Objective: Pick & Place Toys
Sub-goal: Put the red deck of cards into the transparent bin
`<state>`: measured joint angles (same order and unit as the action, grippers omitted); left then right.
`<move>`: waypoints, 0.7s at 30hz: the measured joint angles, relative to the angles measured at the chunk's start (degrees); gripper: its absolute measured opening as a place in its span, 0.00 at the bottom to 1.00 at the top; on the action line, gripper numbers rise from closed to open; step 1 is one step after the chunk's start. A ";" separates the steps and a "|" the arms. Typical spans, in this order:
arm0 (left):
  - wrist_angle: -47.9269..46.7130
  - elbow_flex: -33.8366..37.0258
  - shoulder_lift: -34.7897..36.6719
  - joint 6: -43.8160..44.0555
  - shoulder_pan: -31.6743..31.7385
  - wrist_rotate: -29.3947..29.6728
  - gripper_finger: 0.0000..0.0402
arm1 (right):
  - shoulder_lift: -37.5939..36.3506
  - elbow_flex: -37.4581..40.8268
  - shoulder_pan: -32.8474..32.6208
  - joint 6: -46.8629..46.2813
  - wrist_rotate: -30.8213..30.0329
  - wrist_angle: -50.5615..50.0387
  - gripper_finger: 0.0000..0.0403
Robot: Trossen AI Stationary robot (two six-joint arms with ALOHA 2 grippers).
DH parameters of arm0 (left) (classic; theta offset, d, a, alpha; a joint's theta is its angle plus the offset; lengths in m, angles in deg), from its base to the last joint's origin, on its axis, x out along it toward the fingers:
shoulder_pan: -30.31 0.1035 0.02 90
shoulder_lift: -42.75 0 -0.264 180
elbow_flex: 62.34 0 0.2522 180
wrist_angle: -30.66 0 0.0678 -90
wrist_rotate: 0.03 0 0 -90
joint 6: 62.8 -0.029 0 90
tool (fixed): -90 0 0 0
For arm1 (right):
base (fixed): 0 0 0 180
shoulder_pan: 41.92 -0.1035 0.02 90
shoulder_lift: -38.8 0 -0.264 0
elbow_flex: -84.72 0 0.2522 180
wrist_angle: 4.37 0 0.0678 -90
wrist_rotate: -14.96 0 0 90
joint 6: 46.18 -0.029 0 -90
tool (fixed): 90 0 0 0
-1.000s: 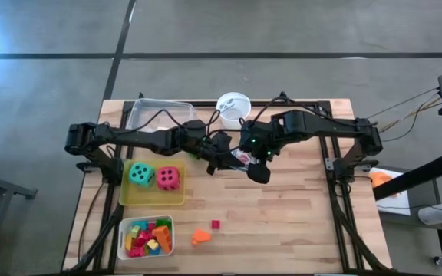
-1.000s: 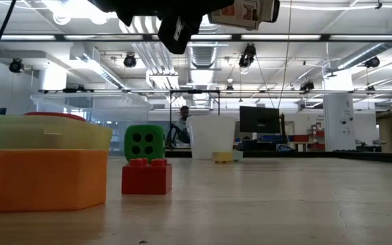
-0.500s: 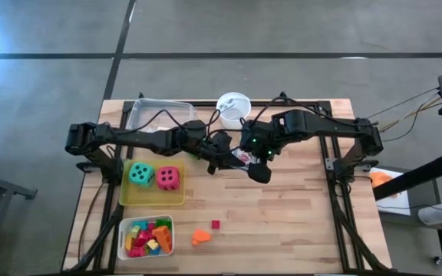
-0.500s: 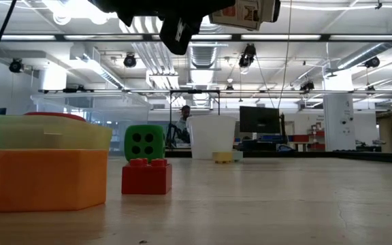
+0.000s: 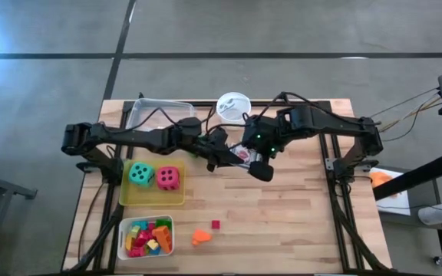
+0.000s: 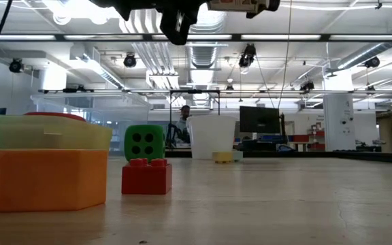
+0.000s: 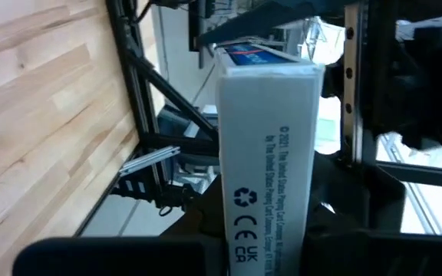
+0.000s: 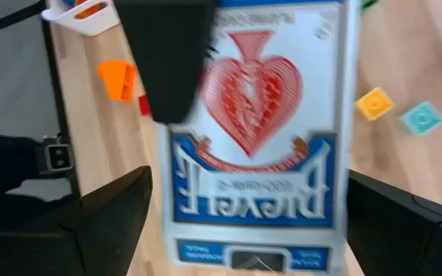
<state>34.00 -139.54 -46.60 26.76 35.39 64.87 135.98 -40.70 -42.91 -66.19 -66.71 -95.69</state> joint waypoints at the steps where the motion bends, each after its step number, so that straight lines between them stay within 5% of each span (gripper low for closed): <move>1: -0.02 0.00 0.36 -0.17 0.00 -0.01 0.12 | 0.00 -0.65 -0.02 0.00 -0.88 -0.51 0.93; 21: 0.83 -0.02 4.18 -1.24 0.27 0.02 0.12 | -2.36 -13.16 -0.02 -2.78 -8.04 -6.76 0.93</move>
<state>34.83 -139.56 -42.41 25.52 35.66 64.89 133.62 -53.85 -42.94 -68.97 -74.75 -102.45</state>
